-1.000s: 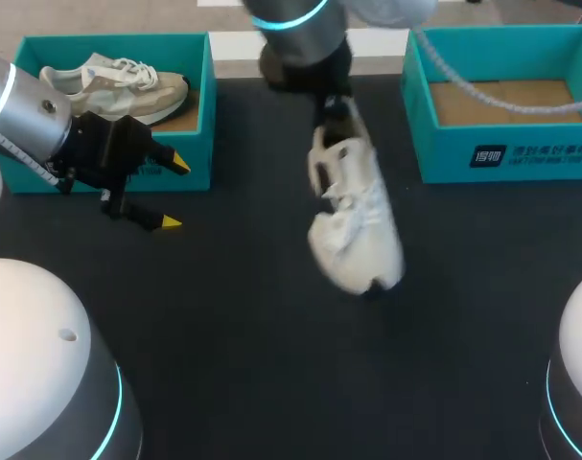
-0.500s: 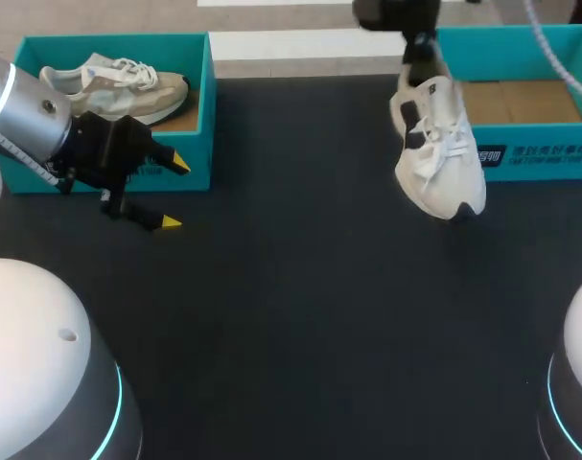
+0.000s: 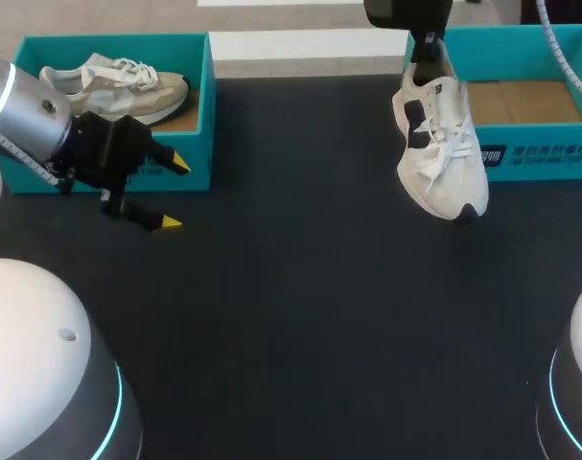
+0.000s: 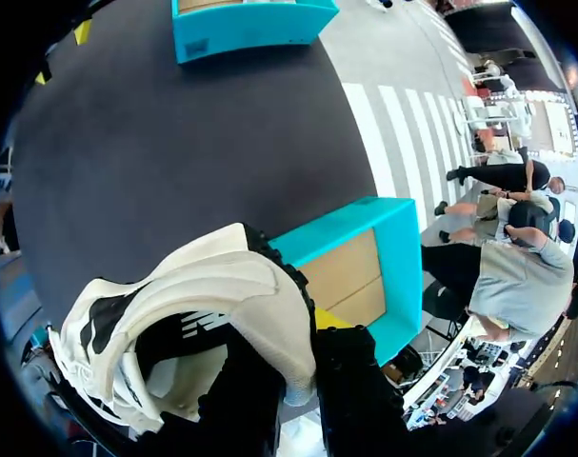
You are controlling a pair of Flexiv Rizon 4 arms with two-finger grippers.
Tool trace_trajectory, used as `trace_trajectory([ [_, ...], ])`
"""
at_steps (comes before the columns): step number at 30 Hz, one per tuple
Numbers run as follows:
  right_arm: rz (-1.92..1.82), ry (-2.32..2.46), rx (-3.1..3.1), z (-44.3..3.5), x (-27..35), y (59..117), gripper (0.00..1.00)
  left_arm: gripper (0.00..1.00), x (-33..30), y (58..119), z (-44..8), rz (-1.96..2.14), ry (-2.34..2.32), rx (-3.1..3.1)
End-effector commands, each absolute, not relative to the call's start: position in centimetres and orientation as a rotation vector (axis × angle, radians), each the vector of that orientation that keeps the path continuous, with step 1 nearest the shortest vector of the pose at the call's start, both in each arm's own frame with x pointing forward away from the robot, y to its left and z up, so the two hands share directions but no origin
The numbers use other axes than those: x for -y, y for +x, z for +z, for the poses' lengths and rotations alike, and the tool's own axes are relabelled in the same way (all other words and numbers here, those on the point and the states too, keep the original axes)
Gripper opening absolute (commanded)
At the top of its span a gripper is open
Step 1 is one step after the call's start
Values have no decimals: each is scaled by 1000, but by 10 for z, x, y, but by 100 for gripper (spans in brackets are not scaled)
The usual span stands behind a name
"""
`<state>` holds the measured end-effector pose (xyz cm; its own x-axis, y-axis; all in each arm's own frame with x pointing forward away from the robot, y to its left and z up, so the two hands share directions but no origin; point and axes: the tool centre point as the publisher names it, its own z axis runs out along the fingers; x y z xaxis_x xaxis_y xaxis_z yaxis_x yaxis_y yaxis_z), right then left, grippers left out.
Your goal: Take the shoe out of the shoebox, open the shoe tongue, remove and reinsert the insole, then place the shoe into the shoebox
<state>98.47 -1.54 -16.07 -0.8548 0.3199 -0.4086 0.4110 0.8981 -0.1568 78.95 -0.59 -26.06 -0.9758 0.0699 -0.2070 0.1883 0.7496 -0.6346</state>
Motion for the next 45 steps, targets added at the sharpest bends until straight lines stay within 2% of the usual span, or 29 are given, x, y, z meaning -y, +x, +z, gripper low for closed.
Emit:
trace_trajectory([
  [1, -385, 570, -2656, -158, 43, 1000, 0, 100, 6, 789, -261, -1029, 206, -2779],
  [15, -535, 545, -2657, -158, 188, 1064, 0, 100, 6, 789, -261, -1029, 206, -2779],
  [29, -535, 545, -2657, -158, 188, 1064, 0, 100, 6, 789, -261, -1029, 206, -2779],
  [41, -592, 861, -2665, -168, 307, 1081, 0, 100, 6, 789, -261, -1029, 206, -2779],
  [45, -664, 1183, -2576, -170, 332, 1073, 0, 100, 6, 789, -261, -1029, 206, -2779],
])
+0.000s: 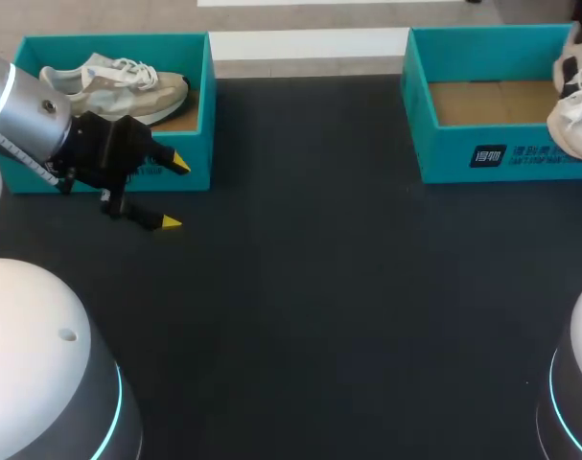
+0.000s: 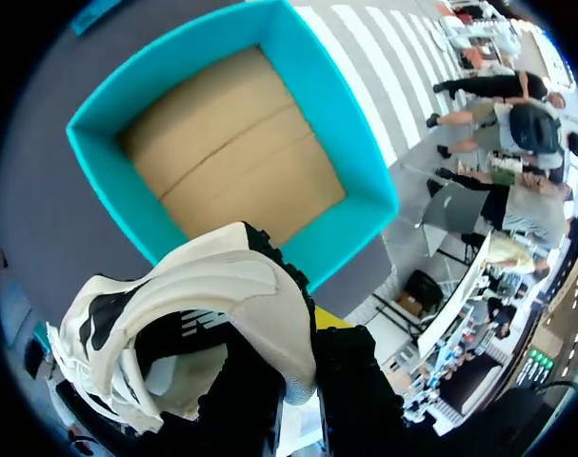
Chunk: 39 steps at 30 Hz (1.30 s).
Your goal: Take the shoe out of the shoebox, open the shoe tongue, remove and reinsert the insole, then place the shoe into the shoebox
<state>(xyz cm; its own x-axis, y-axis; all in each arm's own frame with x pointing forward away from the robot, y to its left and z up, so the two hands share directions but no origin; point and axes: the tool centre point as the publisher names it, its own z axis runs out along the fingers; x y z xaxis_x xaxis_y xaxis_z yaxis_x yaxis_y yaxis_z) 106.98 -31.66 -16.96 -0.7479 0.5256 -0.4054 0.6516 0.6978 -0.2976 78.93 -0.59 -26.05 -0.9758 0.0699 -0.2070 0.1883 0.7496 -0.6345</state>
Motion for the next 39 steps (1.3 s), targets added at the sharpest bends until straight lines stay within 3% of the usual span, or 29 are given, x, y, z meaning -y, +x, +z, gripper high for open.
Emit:
trace_trajectory([
  [1, -680, 1252, -2542, -170, 335, 1070, 0, 100, 6, 789, -261, -1029, 206, -2779],
  [12, -383, 2473, -1476, -152, 352, 1041, 0, 100, 6, 789, -261, -1029, 206, -2779],
  [39, -411, 2500, -1436, -159, 347, 1037, 0, 100, 6, 789, -261, -1029, 206, -2779],
])
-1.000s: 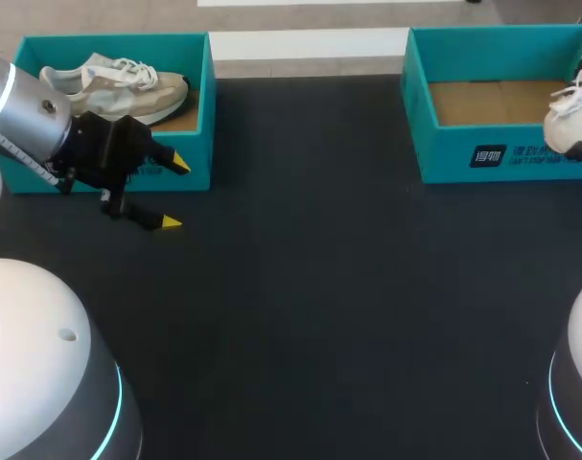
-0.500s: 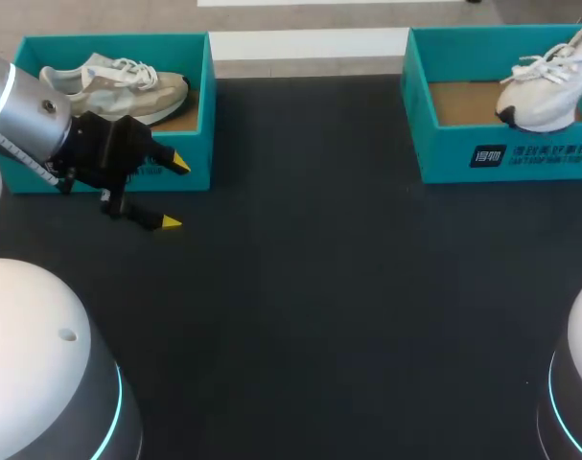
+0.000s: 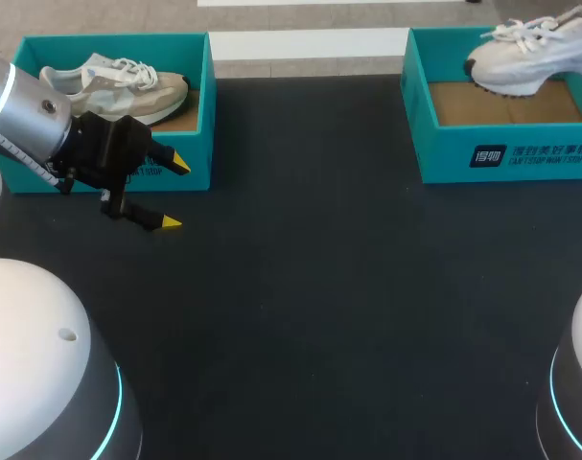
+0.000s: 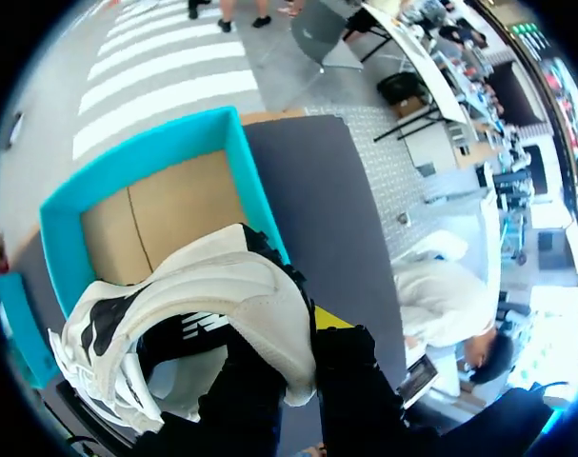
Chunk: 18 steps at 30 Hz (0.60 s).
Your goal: Take the shoe out of the shoebox, open the shoe tongue, remove and reinsert the insole, then place the shoe into the shoebox
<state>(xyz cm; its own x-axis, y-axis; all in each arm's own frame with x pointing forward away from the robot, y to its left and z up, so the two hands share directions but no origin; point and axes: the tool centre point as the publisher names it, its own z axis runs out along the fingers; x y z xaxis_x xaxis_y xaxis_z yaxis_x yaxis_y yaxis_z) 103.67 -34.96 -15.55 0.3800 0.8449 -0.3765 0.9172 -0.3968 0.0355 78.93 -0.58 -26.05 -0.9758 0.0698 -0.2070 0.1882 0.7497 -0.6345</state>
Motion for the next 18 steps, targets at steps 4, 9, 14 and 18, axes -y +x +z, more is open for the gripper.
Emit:
trace_trajectory([
  [4, -396, 2508, -1426, -166, 344, 1031, 0, 100, 6, 789, -261, -1029, 206, -2779],
  [9, -394, 2497, -1417, -171, 344, 1029, 0, 100, 6, 789, -261, -1029, 206, -2779],
  [14, -421, 2473, -1428, -184, 344, 1029, 0, 100, 6, 789, -261, -1029, 206, -2779],
  [18, -439, 2479, -1432, -198, 343, 1029, 0, 100, 6, 789, -261, -1029, 206, -2779],
])
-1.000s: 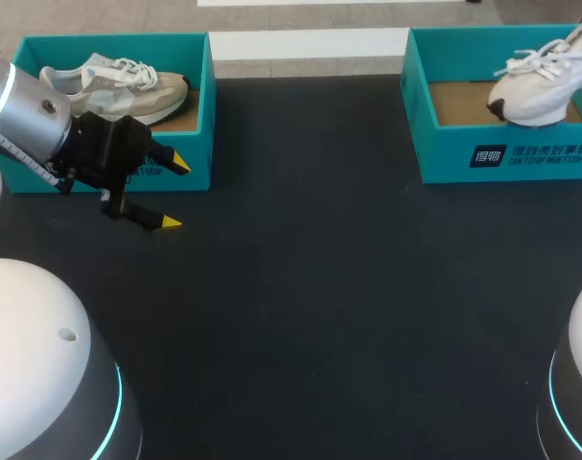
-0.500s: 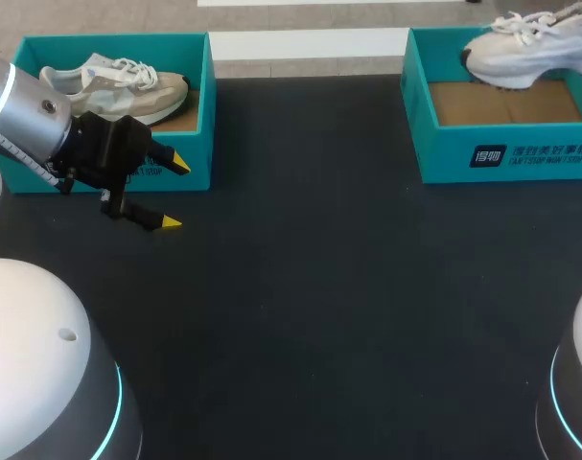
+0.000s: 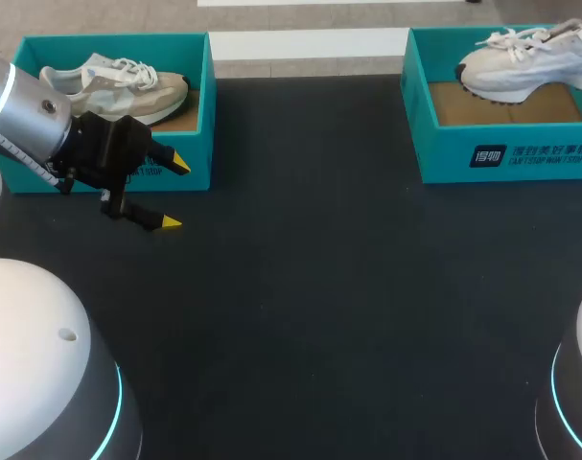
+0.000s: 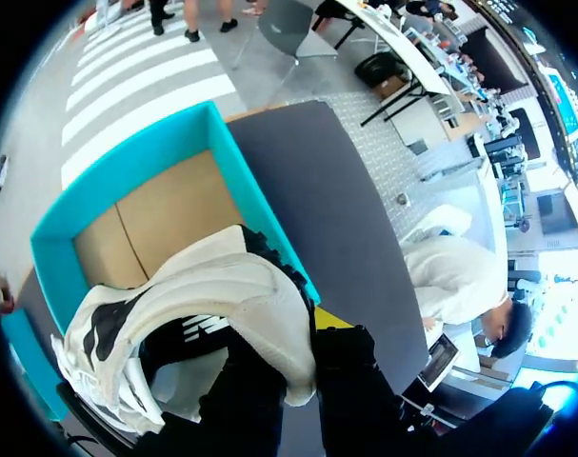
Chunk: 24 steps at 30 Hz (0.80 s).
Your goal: Take the shoe out of the shoebox, open the shoe tongue, remove and reinsert the insole, then place the shoe into the shoebox
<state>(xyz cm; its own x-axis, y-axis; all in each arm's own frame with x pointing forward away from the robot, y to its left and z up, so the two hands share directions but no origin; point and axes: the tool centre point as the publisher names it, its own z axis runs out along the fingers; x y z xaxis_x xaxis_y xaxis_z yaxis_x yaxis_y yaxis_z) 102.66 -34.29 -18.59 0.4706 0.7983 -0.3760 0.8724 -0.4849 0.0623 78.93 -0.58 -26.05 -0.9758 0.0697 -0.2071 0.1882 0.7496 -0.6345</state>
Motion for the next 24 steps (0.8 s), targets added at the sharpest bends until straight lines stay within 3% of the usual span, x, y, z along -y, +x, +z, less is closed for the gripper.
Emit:
trace_trajectory([
  [1, -433, 2485, -1427, -201, 342, 1029, 0, 100, 6, 789, -261, -1029, 206, -2779],
  [24, -454, 2448, -1472, -252, 334, 1052, 0, 100, 6, 789, -261, -1029, 206, -2779],
])
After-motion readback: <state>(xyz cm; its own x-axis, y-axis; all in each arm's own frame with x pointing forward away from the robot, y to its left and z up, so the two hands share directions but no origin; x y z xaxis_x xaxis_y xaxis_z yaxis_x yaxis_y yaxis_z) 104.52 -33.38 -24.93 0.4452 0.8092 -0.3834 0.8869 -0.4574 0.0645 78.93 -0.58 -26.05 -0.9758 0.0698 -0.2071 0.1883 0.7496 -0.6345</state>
